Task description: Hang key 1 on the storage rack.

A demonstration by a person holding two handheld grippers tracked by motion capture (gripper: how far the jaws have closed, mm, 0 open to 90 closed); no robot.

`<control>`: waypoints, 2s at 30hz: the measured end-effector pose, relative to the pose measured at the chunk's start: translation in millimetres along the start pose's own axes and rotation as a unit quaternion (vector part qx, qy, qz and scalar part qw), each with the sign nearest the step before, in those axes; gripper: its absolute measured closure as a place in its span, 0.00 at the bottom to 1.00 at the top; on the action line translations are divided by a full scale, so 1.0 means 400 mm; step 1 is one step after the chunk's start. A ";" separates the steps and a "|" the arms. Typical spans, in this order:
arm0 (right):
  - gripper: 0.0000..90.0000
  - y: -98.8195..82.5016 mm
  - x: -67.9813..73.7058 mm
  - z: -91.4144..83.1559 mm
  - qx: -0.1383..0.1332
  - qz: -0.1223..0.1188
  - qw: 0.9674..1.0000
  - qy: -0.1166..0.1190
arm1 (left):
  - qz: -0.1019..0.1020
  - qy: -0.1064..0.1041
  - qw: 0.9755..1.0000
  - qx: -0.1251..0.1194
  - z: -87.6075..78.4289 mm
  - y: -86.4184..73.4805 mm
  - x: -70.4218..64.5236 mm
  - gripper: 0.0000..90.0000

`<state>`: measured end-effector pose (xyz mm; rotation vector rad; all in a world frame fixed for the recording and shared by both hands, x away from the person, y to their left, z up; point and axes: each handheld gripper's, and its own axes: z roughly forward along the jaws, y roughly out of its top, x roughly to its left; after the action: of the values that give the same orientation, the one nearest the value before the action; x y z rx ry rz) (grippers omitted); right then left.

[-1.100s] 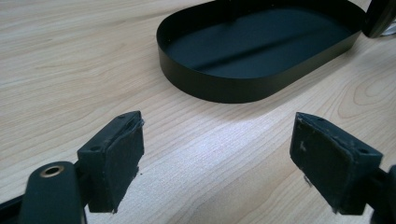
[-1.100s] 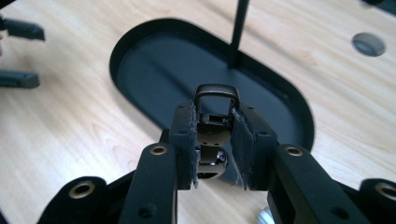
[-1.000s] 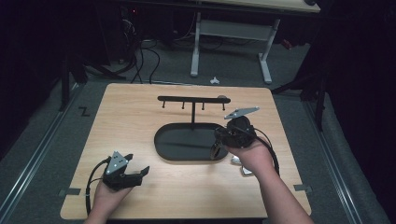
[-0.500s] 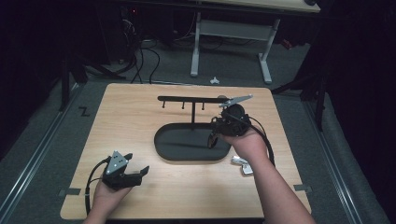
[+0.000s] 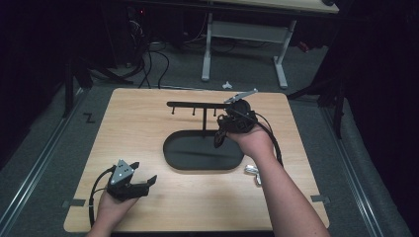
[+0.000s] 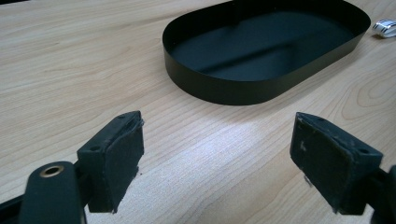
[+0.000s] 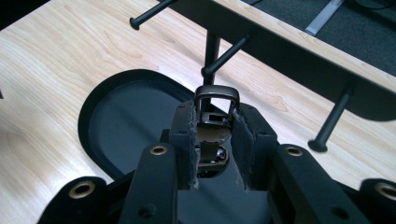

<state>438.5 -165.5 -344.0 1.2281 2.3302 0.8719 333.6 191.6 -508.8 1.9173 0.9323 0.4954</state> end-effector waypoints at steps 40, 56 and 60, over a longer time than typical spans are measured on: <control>0.78 0.038 0.012 0.073 0.019 -0.005 1.000 -0.018 | -0.003 0.002 1.000 -0.002 -0.007 -0.001 0.006 0.20; 0.52 0.029 0.020 0.077 0.023 0.013 0.999 -0.021 | -0.002 -0.001 1.000 0.003 -0.003 -0.001 0.005 0.20; 0.48 0.016 0.019 0.077 0.021 0.021 0.999 -0.016 | -0.001 0.000 1.000 0.003 -0.002 -0.001 0.003 0.20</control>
<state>455.6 -145.4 -362.8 1.3029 2.3169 0.8146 333.7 193.1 -509.0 1.9211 0.9360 0.4921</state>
